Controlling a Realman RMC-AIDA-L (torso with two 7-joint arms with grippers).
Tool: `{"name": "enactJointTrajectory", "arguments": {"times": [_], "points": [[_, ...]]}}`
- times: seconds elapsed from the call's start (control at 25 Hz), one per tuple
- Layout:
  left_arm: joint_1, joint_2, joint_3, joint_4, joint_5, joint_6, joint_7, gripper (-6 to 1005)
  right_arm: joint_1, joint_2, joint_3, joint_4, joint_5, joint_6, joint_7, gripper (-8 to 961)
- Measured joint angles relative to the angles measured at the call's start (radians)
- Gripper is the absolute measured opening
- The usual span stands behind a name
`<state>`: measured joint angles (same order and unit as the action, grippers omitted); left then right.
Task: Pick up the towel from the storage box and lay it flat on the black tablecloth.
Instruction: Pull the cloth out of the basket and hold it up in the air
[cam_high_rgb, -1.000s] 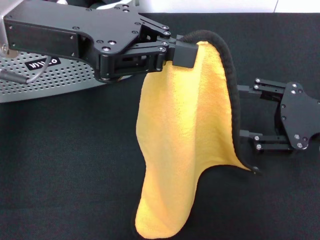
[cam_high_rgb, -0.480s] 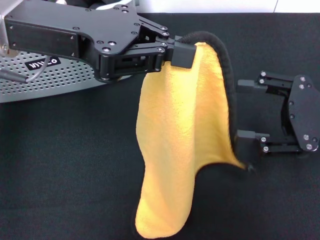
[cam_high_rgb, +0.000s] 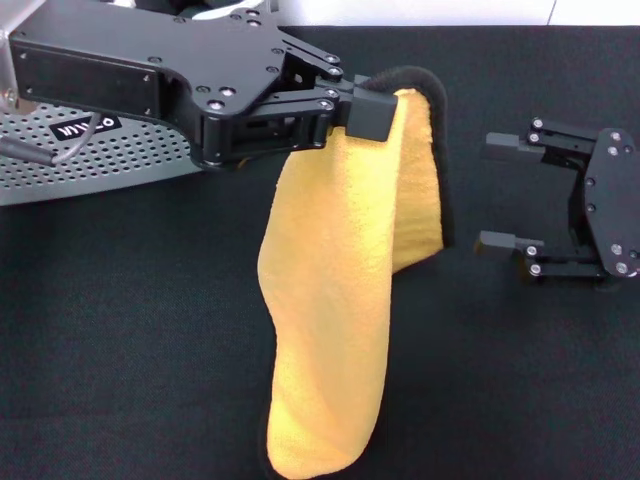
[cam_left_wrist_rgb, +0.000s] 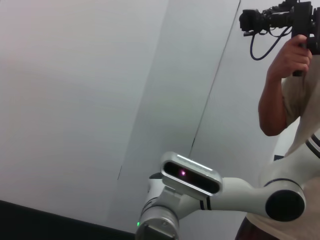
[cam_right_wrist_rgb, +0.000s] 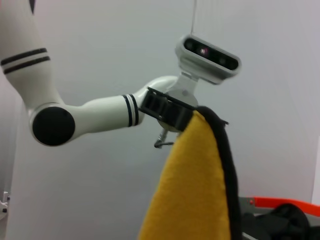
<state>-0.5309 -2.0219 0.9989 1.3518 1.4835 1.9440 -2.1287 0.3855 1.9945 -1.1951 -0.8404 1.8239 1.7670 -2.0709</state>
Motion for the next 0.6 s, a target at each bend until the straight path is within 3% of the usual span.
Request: {"name": "enactJointTrajectory", "arguments": {"times": [0.32,0.6], "points": [[-0.008,-0.005,0.005,0.029,-0.015,0.004,-0.002,46,0.052,0.006,0.0,0.105,-0.051,-0.016,-0.02,752],[-0.018,0.0,0.001,0.089,-0.057,0.004,-0.022,46,0.039,0.014,0.0,0.118,-0.111,-0.026,-0.015,752]]}}
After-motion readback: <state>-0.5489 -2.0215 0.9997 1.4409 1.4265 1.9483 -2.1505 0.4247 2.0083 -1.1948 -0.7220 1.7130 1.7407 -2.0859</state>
